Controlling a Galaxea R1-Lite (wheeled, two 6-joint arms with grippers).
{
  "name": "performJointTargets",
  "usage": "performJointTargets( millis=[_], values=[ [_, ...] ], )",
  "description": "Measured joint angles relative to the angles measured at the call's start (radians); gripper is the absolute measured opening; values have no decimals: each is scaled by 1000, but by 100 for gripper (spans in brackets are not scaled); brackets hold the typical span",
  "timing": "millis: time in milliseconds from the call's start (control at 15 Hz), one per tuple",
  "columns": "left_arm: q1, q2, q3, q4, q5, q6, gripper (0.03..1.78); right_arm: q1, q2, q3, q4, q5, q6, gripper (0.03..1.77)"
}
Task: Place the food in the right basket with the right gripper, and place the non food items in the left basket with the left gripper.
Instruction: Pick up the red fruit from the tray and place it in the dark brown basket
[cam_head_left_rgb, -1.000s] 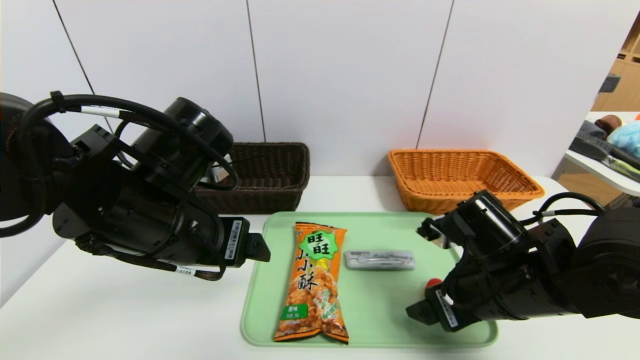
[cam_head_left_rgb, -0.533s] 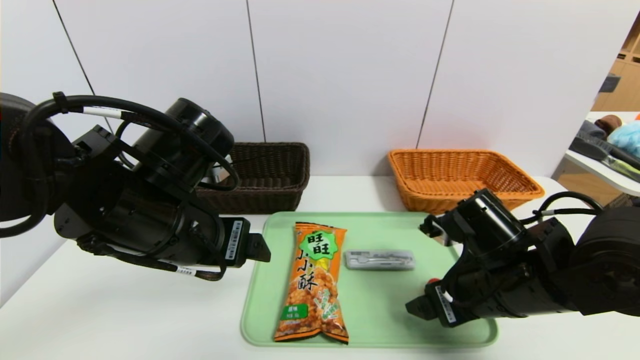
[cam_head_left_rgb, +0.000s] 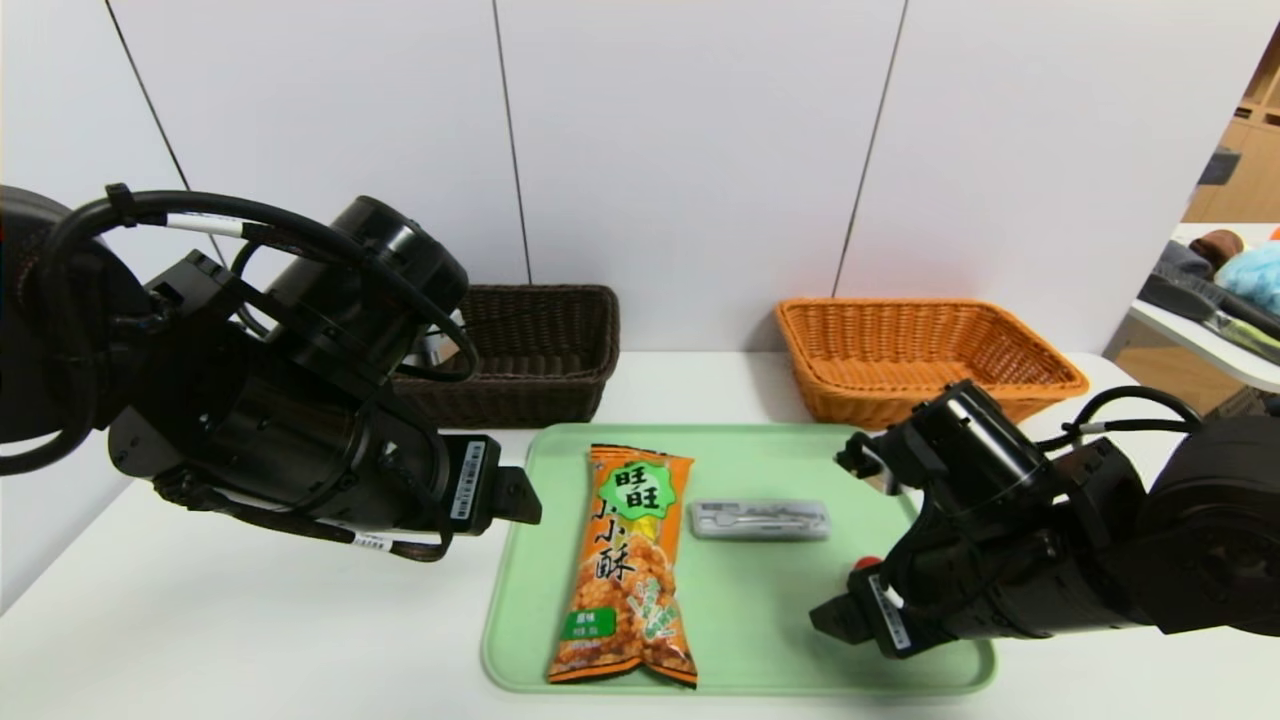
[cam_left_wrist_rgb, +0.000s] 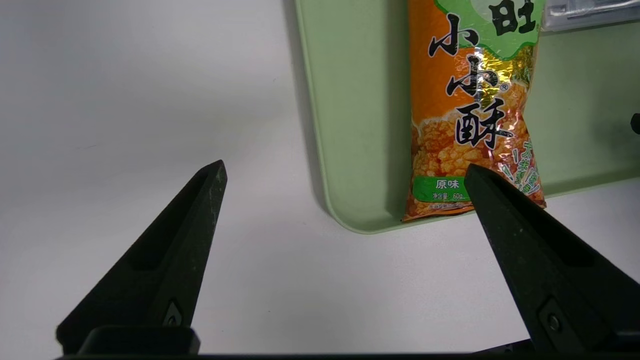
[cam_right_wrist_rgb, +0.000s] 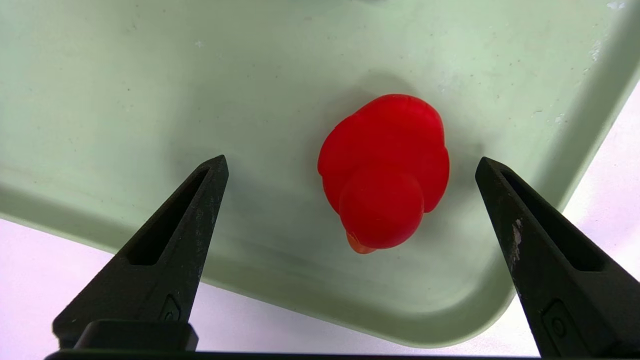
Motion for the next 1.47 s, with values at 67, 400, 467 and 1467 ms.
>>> performJointTargets(
  millis=[67, 400, 467, 1467],
  values=[
    [0, 0, 0, 0, 0, 0, 169, 1, 0, 0, 0, 0, 0, 170],
    [0, 0, 0, 0, 0, 0, 169, 4, -1, 4, -3, 0, -2, 93],
    [0, 0, 0, 0, 0, 1, 169, 4, -1, 4, -3, 0, -2, 83],
    [0, -27, 12, 3, -1, -12, 169, 6, -87, -142, -62, 6, -9, 56]
  ],
)
